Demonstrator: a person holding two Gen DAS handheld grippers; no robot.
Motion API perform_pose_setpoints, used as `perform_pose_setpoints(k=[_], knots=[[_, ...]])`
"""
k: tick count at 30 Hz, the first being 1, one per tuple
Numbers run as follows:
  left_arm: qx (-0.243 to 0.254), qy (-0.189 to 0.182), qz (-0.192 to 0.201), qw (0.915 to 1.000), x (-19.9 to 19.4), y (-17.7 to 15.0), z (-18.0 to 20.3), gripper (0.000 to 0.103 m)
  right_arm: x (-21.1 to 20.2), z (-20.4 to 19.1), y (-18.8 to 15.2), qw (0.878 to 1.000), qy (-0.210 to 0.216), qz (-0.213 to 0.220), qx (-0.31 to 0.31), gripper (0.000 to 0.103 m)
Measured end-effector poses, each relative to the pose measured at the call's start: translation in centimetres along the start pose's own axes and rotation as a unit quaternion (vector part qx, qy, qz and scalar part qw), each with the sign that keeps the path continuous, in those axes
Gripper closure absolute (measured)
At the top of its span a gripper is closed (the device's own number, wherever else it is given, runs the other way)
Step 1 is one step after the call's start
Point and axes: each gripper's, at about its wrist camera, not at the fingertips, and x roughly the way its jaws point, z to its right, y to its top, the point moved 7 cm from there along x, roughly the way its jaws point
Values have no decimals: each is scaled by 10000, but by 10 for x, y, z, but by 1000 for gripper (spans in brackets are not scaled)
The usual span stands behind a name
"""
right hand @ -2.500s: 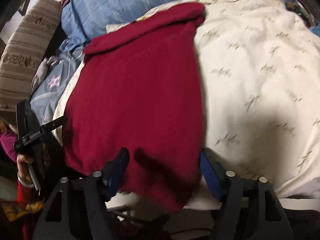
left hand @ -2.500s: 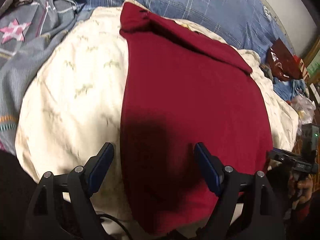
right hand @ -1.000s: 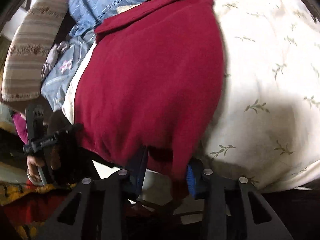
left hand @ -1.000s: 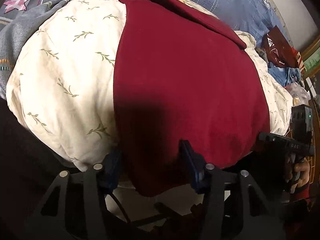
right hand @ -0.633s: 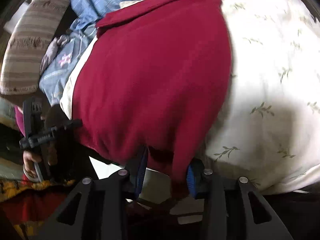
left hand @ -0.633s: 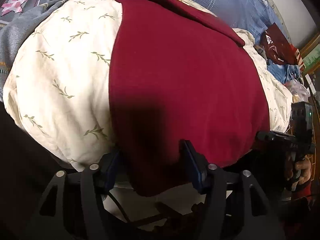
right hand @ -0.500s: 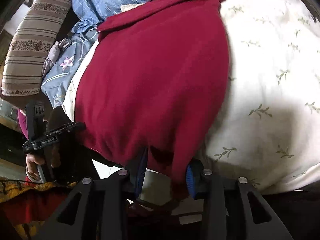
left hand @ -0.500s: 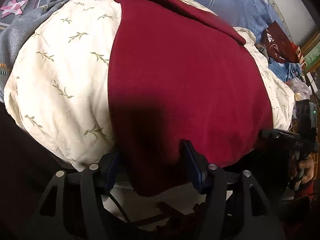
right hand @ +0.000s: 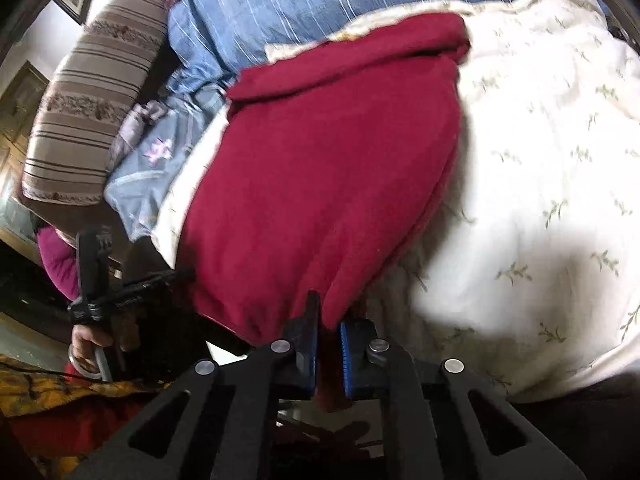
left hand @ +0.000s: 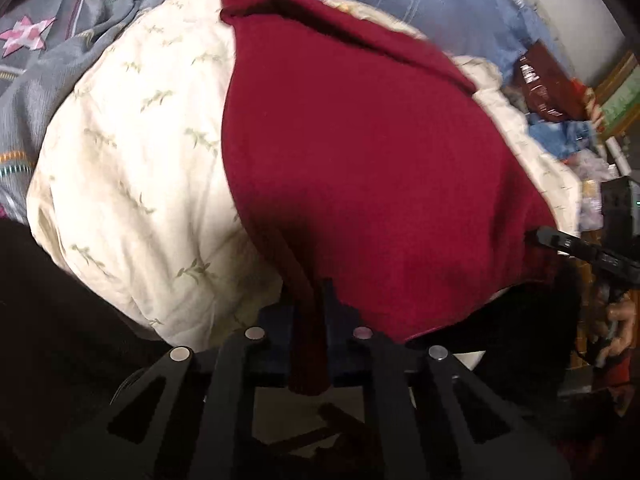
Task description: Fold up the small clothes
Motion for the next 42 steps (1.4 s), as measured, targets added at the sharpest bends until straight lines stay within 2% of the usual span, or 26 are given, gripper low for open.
perform_pose_setpoints(k=[6, 8, 13, 20, 27, 34, 40, 42], knots=[[-147, -622, 369, 9973, -37, 29, -1, 96, -37, -11, 42, 9945, 599, 847, 111, 96], [-191, -737, 505, 9958, -46, 39, -1, 97, -38, -9, 53, 9934, 586, 976, 126, 96], [-149, -833, 754, 9936, -56, 63, 1, 98, -32, -8, 72, 9940, 395, 1015, 64, 96], [-50, -744, 1219, 9897, -59, 118, 5, 98, -43, -10, 124, 9810, 717, 1787, 233, 96], [-138, -637, 1565, 9855, -52, 179, -4, 98, -33, 16, 184, 9740, 540, 2139, 514, 96], [-175, -376, 1912, 9807, -33, 254, -13, 99, -5, 57, 249, 9705, 167, 2261, 815, 96], [-534, -111, 1667, 9845, 23, 303, -40, 99, 40, 100, 289, 9710, 67, 2019, 1280, 96], [-644, -103, 1536, 9860, 42, 313, -52, 98, 64, 121, 297, 9731, -73, 1765, 1477, 94]])
